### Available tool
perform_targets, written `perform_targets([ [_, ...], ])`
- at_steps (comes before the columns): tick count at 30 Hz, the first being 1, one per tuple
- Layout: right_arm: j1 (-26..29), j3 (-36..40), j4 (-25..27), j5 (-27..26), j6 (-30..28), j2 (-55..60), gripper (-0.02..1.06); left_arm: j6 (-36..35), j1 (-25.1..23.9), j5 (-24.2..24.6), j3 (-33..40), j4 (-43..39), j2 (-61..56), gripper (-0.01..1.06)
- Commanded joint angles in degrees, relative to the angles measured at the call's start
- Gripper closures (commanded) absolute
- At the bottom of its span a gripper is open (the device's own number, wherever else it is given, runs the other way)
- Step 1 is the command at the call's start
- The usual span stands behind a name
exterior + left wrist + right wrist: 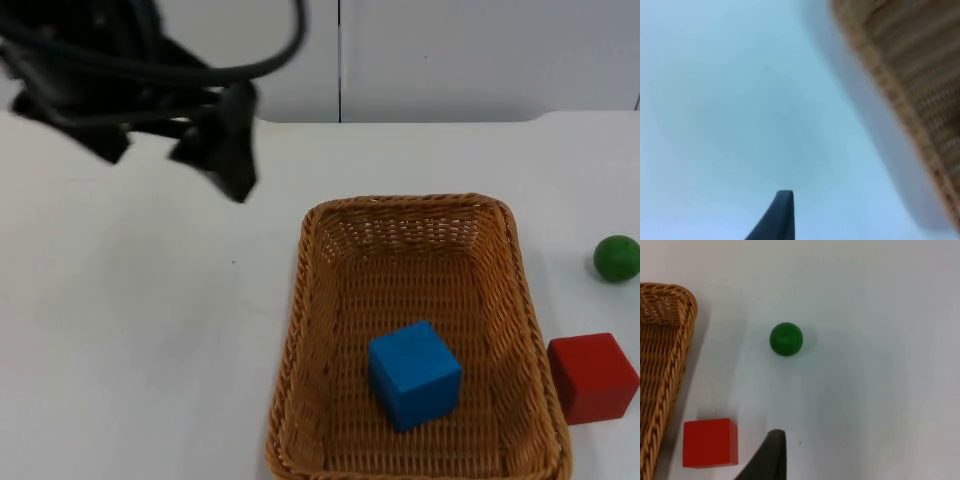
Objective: Place all geometric objects except the red cube into the basket.
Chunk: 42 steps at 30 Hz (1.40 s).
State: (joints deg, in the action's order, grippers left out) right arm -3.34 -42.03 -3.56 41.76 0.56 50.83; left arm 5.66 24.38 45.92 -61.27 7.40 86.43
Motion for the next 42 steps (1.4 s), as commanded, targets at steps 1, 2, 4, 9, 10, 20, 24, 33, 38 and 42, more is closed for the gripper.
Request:
perform_targets([
  [1,0.3,-0.2,0.2,-0.1,0.1,0.0,-0.01,-0.4,-5.1,-0.5,5.0,3.5,-4.1,0.00],
  [2,0.3,-0.2,0.2,-0.1,0.1,0.0,-0.01,-0.4,-5.1,-0.5,5.0,3.5,-4.1,0.00],
  [4,0.3,-0.2,0.1,0.1,0.1,0.0,-0.01,-0.4,-8.5,-1.4,9.0,5.3,-6.8,0.00],
  [9,0.3,-0.2,0.1,0.7,0.1,0.0,-0.01,-0.4,-14.1,-2.8,15.3,5.4,-12.4,0.00],
  [10,0.3,-0.2,0.1,0.7,0.1,0.0,-0.01,-0.4,-15.3,-3.2,16.6,5.3,-13.7,0.00],
  [20,0.3,-0.2,1.2,0.6,0.1,0.0,-0.01,-0.1,-19.1,-4.2,22.1,1.3,-17.1,0.00],
  [24,0.3,-0.2,2.4,2.0,-0.6,0.3,-0.01,-0.1,-19.1,-4.4,22.1,1.1,-17.2,0.00],
  [33,0.2,-2.7,2.6,4.3,-0.6,14.3,-0.01,-0.1,-19.1,-5.5,22.1,0.9,-17.2,0.00],
  [38,0.2,-8.0,2.8,4.5,-0.6,27.0,-0.01,-0.1,-19.1,-6.5,22.1,0.7,-17.2,0.00],
  [42,0.1,-11.7,4.3,3.8,-0.6,35.5,-0.01,-0.3,-19.1,-6.9,22.1,0.9,-17.2,0.00],
])
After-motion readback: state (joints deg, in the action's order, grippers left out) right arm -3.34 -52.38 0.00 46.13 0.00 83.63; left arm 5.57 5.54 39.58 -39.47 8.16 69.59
